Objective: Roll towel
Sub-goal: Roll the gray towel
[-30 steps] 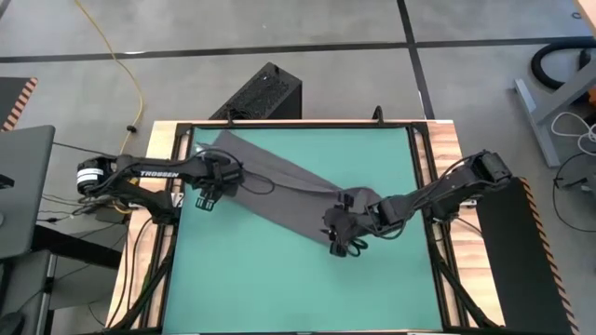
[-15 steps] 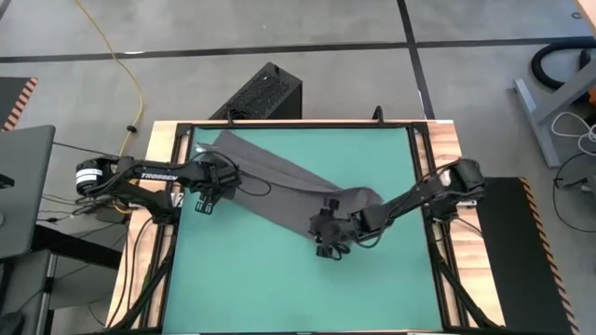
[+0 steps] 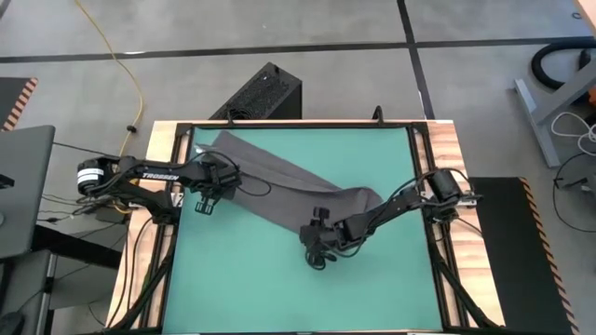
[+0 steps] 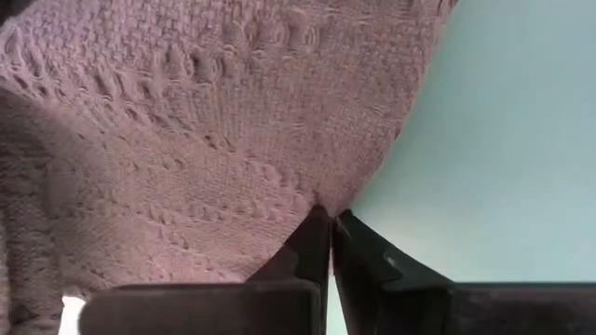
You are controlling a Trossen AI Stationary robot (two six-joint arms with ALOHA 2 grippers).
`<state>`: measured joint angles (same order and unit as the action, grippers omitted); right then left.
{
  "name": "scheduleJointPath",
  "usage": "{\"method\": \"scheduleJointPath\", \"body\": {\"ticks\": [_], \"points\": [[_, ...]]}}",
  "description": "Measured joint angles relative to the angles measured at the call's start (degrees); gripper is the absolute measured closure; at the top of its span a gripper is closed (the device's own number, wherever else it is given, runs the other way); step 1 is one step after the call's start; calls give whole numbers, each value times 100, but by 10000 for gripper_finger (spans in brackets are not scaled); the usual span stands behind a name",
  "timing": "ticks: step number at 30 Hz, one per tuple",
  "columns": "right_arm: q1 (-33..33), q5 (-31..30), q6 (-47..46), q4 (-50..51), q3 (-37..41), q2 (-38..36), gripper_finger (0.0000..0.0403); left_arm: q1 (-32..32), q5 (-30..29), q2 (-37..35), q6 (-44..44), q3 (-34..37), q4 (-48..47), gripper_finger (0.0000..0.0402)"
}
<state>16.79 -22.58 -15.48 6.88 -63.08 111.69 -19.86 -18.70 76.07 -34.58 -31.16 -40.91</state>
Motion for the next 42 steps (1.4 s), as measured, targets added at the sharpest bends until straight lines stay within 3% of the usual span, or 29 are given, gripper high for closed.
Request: {"method": "scheduleJointPath", "body": {"ticks": [7, 16, 19, 22, 25, 28, 36, 39, 42], "points": [[-9, 163, -194, 1254, -106, -439, 384, -7, -4, 16, -12, -570, -635, 401], [24, 461, -198, 2868, -487, -2412, 384, -4, 357, -4, 91, -2628, -2333, 401], [113, 1146, -208, 3023, -554, -3285, 392, 16, 1003, -99, 249, -3541, -2922, 401], [412, 2032, -59, 2991, -554, -4059, 387, 109, 2035, -248, 469, -4432, -3426, 401], [815, 1741, 300, 2591, -553, -4687, 381, 300, 2898, -424, 551, -5175, -3588, 401], [1039, 1284, 39, 2595, -557, -5073, 388, 578, 3230, -614, 661, -5677, -3484, 401], [1371, 932, 202, 3129, -534, -5082, 391, 1189, 2843, -765, 990, -5965, -3527, 401], [1088, 499, 357, 3728, -537, -5040, 391, 1216, 1995, -709, 770, -5912, -3504, 401], [535, -305, 1046, 4038, -537, -4984, 391, 1007, 648, -513, 381, -5888, -3362, 401]]}}
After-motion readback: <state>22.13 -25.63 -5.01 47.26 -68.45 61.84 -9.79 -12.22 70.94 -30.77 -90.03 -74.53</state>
